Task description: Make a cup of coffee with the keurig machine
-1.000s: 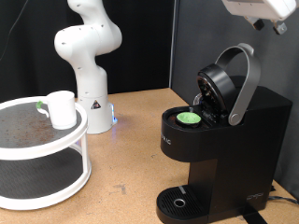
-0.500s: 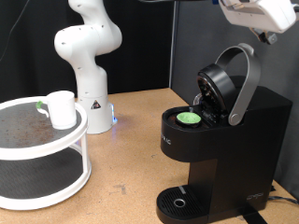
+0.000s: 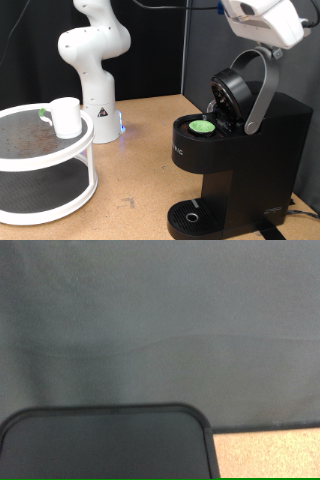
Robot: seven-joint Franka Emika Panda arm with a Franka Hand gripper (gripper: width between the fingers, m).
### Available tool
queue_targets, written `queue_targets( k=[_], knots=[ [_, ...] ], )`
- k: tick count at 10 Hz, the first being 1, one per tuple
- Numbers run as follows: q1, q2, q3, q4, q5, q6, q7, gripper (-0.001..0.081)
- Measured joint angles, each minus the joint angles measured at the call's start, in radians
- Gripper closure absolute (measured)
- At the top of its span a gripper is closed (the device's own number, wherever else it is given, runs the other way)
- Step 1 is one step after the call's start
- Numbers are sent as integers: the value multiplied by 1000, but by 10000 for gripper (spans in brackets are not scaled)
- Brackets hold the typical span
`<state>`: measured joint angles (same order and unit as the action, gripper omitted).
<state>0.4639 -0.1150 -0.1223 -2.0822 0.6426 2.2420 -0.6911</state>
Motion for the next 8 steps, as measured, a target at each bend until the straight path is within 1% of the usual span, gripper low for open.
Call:
queue_targets(
  k=[4,6,8],
  knots=[
    [-9,-30,-22,-20,4,-16,-49,803],
    [-20,-56,-44,-38,4,-50,-86,803],
    [-40,-92,-74,-69,-3,-92,-125,803]
  ],
)
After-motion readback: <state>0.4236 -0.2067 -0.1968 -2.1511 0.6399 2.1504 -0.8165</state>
